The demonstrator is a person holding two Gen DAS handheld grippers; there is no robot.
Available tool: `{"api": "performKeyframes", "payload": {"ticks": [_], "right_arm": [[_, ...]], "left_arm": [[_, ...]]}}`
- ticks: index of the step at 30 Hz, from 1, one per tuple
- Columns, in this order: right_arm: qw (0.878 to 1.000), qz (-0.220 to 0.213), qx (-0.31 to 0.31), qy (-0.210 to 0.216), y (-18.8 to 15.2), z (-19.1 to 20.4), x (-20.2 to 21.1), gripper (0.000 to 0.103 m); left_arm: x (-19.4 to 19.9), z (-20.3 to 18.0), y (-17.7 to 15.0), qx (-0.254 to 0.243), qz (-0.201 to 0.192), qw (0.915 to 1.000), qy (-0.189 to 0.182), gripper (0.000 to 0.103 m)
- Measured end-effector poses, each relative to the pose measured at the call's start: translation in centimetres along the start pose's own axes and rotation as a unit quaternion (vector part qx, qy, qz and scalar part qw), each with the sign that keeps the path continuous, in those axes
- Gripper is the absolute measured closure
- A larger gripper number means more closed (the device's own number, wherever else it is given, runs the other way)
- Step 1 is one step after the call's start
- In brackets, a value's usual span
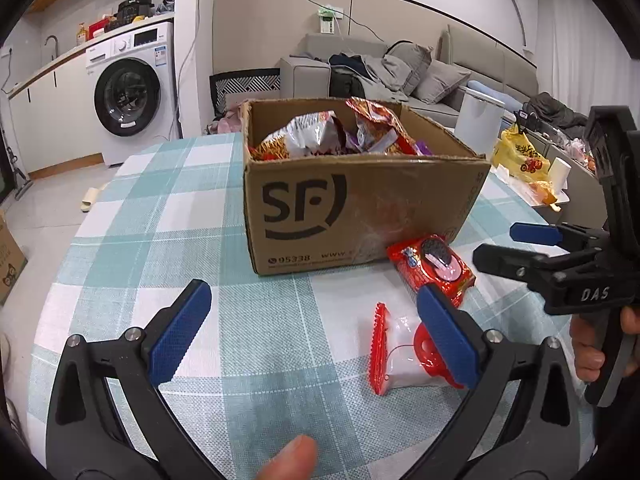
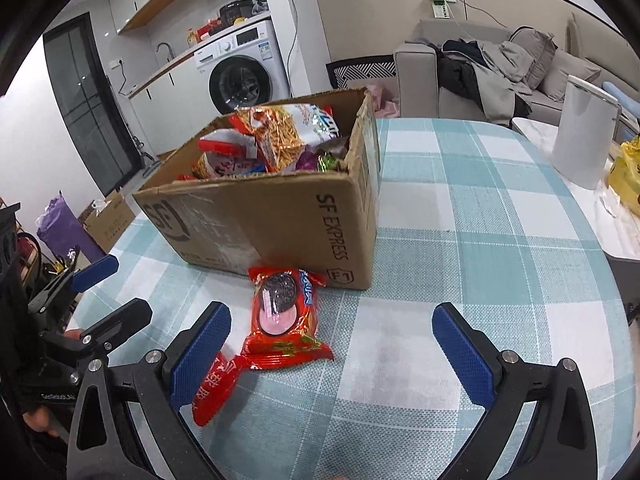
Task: Organize snacks
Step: 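Move the left tool toward the balloon glue pack while the right tool approaches the red Oreo pack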
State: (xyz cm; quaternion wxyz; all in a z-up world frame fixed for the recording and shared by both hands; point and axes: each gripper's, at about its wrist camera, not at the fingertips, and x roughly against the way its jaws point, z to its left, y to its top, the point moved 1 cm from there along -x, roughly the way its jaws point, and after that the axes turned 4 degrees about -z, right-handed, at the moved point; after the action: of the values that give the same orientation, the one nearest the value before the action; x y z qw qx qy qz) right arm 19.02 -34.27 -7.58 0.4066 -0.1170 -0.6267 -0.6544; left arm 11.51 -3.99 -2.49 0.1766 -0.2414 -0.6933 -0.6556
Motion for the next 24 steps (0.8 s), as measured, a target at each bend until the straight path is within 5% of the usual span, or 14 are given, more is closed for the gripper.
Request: {"api": "performKeyframes", "payload": {"ticks": [24], "right_arm": [[0.998, 0.049, 0.012, -0.026, -1.0, 0.8, -4.8, 0.001]], "left_arm": [[-1.0, -0.2, -0.6, -0.023, 0.021, 0.9995, 0.006, 0.001]]}}
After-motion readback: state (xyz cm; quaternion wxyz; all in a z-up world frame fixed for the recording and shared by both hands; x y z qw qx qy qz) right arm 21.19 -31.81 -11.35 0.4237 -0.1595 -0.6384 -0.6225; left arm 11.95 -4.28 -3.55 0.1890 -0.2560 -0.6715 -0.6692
